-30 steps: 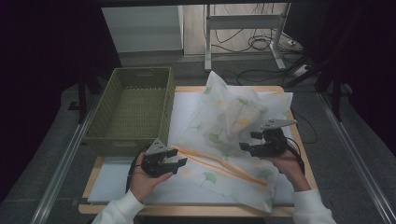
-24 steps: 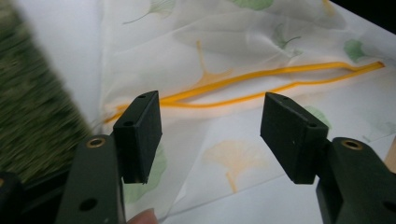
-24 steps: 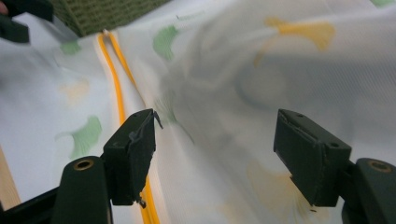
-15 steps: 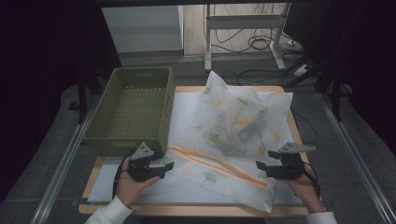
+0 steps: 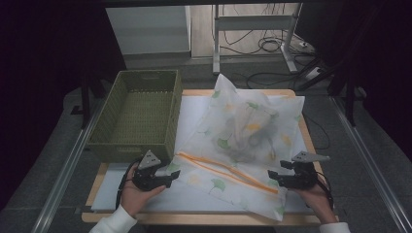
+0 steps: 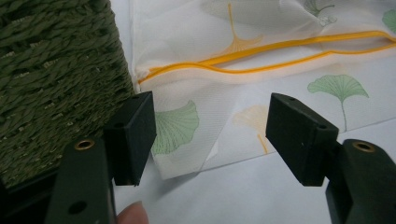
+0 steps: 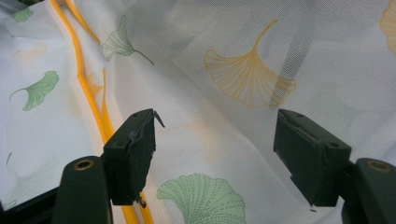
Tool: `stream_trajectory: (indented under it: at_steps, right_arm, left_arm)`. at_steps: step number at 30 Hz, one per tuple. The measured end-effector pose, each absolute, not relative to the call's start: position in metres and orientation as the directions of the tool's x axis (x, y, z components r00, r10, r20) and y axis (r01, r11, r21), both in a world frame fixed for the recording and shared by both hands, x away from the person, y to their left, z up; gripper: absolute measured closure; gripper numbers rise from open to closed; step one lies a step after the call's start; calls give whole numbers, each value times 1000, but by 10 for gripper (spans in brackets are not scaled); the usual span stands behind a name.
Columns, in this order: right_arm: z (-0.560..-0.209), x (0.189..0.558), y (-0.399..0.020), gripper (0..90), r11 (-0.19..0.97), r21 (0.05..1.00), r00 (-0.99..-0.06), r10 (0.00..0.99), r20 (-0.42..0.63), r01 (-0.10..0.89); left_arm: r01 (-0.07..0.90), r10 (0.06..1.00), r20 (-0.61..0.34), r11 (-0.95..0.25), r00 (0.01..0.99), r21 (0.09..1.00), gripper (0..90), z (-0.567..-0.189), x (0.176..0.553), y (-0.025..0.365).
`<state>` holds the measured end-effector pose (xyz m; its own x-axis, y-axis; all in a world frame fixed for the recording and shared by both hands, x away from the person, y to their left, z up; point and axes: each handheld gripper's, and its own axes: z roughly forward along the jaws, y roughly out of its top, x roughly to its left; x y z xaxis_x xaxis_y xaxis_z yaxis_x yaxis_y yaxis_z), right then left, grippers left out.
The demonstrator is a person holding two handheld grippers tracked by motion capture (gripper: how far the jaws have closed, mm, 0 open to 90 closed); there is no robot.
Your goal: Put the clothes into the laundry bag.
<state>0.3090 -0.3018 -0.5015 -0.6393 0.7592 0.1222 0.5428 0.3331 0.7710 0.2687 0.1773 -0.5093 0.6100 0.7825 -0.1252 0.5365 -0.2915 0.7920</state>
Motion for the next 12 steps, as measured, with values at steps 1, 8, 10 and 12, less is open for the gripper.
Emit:
stream_trajectory:
  at_steps: [1, 8, 10, 12]
  right_arm:
    - [-501, 309, -302, 295, 328, 771, -637, 761, 126, 545]
    - [-500, 309, -302, 295, 325, 775, -637, 760, 127, 542]
    - [-499, 309, -301, 295, 327, 778, -642, 756, 126, 537]
    - [-499, 310, -300, 293, 326, 776, -641, 757, 127, 540]
  left_arm:
    - [541, 783, -130, -290, 609, 789, 328, -510, 269, 178]
    - [547, 785, -128, -294, 606, 784, 321, -512, 270, 178]
    - [548, 786, -127, -295, 604, 782, 317, -512, 270, 178]
    - [552, 789, -128, -293, 601, 781, 318, -512, 270, 178]
